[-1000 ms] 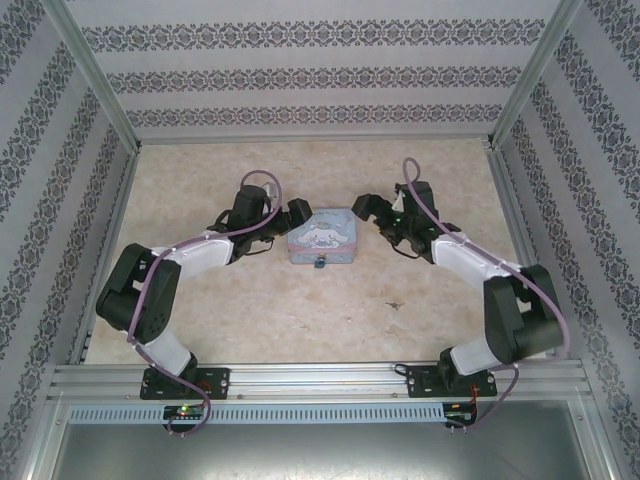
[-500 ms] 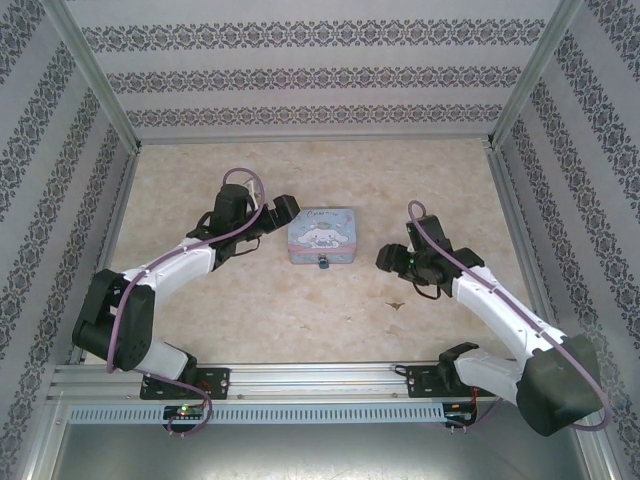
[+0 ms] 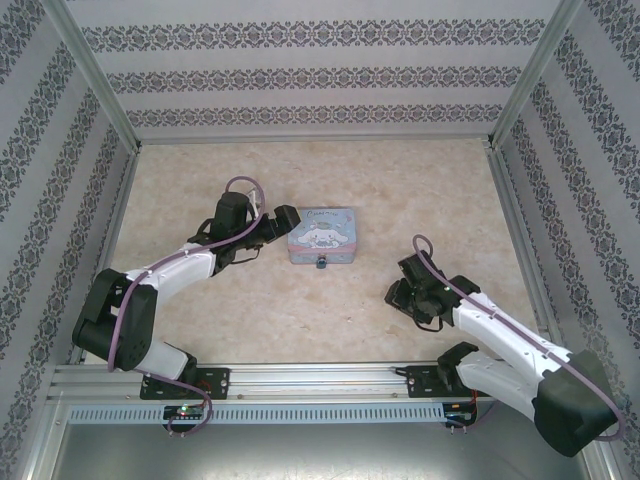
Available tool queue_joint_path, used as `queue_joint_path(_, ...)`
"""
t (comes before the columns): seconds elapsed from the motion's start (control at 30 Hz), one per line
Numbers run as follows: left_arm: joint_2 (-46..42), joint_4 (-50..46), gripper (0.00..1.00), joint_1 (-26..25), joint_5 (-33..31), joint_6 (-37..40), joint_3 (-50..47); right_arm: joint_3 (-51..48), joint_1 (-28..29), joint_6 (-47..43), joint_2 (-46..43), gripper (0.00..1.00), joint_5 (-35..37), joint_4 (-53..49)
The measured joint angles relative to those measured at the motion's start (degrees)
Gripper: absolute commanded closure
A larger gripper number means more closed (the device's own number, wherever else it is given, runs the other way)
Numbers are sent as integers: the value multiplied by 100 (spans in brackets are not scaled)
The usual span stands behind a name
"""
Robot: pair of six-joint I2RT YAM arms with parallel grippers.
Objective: Unlock a padlock with a key
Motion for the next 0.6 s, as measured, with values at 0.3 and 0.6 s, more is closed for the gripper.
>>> queue_joint_path(0.3,109,162,1,-2,46,-175,-39,90,0,1368,199,56,153,-61)
queue_joint_path(0.6,337,358,1,-2,210,-358,-39,588,0,1770,1228,54,146,-129)
